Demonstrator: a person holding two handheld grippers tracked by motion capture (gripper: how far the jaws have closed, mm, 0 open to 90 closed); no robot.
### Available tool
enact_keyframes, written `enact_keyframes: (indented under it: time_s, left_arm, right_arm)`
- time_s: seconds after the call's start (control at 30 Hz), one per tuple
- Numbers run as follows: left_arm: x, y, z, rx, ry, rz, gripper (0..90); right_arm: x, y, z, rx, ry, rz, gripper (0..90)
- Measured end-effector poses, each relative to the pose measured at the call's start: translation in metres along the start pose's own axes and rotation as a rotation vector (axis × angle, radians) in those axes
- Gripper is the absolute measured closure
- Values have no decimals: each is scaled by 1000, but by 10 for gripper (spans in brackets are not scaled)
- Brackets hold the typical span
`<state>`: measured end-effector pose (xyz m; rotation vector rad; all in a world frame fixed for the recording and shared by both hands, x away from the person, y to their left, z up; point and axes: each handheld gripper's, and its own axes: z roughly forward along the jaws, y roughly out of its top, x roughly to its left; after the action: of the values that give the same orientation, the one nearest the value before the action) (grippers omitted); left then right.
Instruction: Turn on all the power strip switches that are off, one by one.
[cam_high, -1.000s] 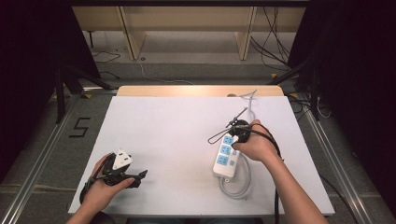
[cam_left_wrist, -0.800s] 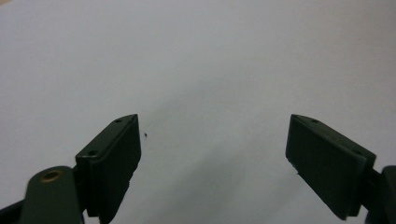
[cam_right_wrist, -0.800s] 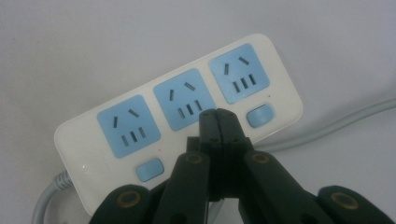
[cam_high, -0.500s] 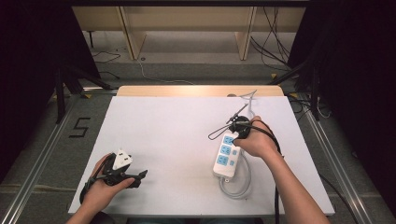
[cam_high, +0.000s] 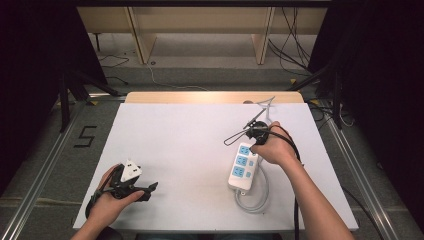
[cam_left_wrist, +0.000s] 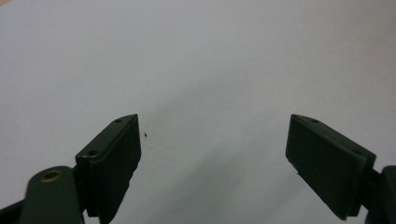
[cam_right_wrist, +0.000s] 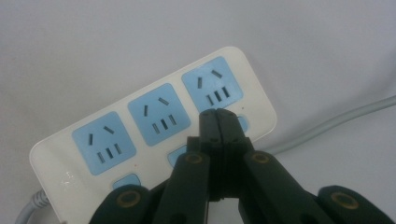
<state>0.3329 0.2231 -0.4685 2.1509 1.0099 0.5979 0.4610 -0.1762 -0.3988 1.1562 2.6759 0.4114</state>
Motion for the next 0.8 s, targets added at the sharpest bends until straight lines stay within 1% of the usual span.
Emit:
enact_keyframes:
  time_s: [0.27, 0.3, 0.8]
  left_arm:
    - [0, 0, 0, -1, 1, 1, 180]
    - [0, 0, 0, -1, 1, 1, 179]
    - [0, 0, 0, 0, 0, 1, 179]
  right_arm:
    - [-3, 3, 3, 3, -5, 8, 900]
    - [-4, 4, 3, 1, -6, 4, 900]
    - [-11, 6, 10, 12, -6, 30, 900]
